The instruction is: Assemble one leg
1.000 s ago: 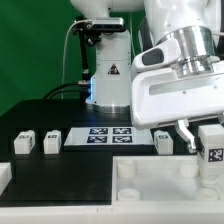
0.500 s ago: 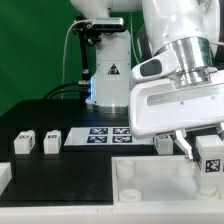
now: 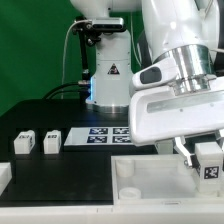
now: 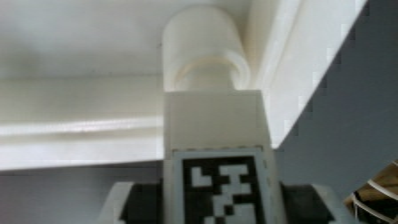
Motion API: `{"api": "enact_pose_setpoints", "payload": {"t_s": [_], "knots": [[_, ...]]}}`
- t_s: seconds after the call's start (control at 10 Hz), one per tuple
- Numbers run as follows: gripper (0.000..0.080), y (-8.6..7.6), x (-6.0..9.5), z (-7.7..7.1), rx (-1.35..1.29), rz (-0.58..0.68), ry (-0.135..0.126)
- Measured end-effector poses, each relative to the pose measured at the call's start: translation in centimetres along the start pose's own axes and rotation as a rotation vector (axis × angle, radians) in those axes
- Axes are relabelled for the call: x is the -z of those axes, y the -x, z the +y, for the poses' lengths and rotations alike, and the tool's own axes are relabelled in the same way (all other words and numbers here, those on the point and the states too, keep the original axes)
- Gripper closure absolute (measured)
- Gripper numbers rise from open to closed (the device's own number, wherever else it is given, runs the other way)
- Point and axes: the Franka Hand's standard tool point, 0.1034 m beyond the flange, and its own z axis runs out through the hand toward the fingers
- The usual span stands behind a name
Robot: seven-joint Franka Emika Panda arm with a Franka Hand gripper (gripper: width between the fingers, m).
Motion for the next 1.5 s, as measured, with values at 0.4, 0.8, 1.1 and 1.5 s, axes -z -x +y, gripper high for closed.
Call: {"api": "enact_pose_setpoints", "payload": {"t_s": [0.4, 0.8, 1.1, 1.5], "knots": [[0.0508, 0.21, -0.04, 0.0, 0.0, -0.007, 0.0], [0.0168, 0.44, -0.14, -0.02, 0.0, -0.016, -0.001], [0.0154, 0.45, -0.15, -0.02, 0.0, -0.017, -0.001], [0.0151, 0.45, -0.15, -0.01, 0.0, -0.017, -0.001]]}}
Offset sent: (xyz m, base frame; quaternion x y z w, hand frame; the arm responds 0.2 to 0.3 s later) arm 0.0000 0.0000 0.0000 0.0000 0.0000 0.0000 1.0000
